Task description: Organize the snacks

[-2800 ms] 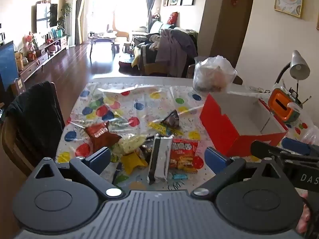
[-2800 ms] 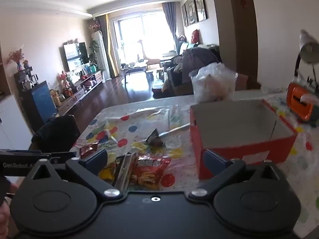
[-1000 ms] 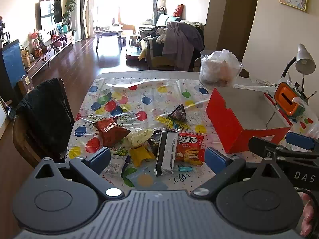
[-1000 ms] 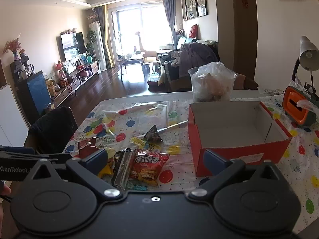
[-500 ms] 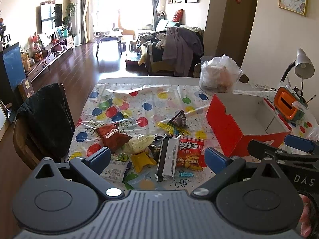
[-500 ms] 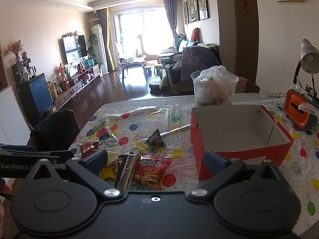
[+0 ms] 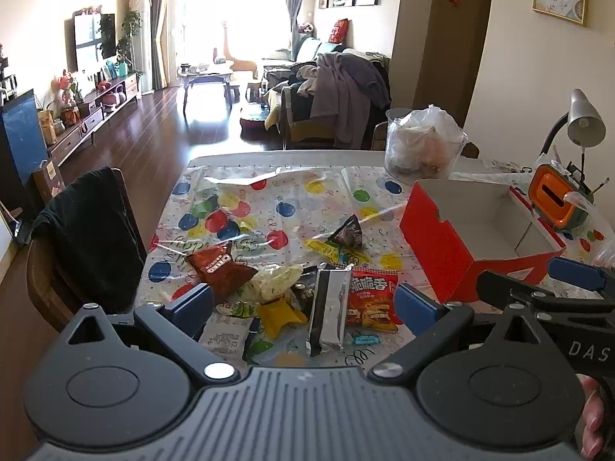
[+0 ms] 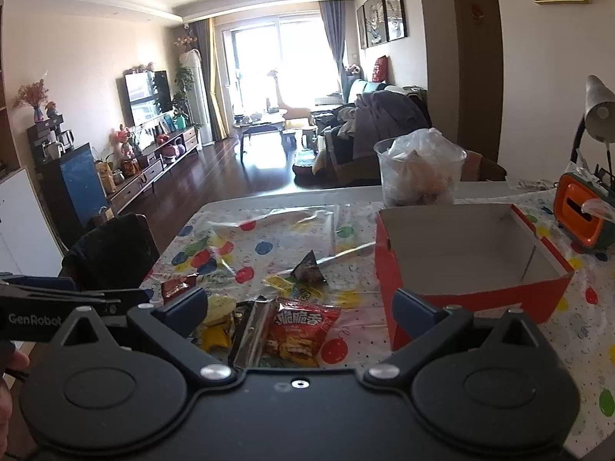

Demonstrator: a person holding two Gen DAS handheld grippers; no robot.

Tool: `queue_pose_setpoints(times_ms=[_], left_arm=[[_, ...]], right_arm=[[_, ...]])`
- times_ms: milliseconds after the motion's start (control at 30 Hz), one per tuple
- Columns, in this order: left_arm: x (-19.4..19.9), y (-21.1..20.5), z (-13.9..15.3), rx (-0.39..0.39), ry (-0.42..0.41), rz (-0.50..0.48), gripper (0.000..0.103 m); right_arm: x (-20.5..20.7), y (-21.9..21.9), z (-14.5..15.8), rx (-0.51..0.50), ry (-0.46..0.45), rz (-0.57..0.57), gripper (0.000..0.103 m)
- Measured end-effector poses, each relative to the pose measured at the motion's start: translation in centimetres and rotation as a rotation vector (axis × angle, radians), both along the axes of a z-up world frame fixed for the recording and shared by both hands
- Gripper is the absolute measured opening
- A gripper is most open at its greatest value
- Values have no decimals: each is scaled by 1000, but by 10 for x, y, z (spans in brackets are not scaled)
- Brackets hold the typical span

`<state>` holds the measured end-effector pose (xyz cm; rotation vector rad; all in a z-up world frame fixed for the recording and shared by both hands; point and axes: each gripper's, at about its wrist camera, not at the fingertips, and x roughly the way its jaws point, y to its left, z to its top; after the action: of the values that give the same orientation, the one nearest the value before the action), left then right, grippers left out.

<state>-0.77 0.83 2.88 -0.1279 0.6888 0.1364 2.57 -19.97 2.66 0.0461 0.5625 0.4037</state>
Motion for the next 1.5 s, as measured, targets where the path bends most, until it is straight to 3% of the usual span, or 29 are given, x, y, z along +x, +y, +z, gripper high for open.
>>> queue_pose_setpoints(times_ms=[367, 700, 1033, 1233, 1500], left_arm=[[19, 18, -21, 20, 23, 17, 101], [35, 44, -70, -7, 145, -21, 100], [65, 84, -115, -26, 252, -41, 100], [81, 101, -140, -24, 313, -49, 96], [97, 108, -157, -21, 340, -71, 95]], right_arm=[[24, 14, -28, -61, 7, 68, 101], [57, 30, -69, -105, 119, 147, 96], [82, 79, -94, -180, 192, 220, 95], [94, 113, -113, -230, 248, 195, 88], [110, 151, -132, -331, 227, 85, 83]])
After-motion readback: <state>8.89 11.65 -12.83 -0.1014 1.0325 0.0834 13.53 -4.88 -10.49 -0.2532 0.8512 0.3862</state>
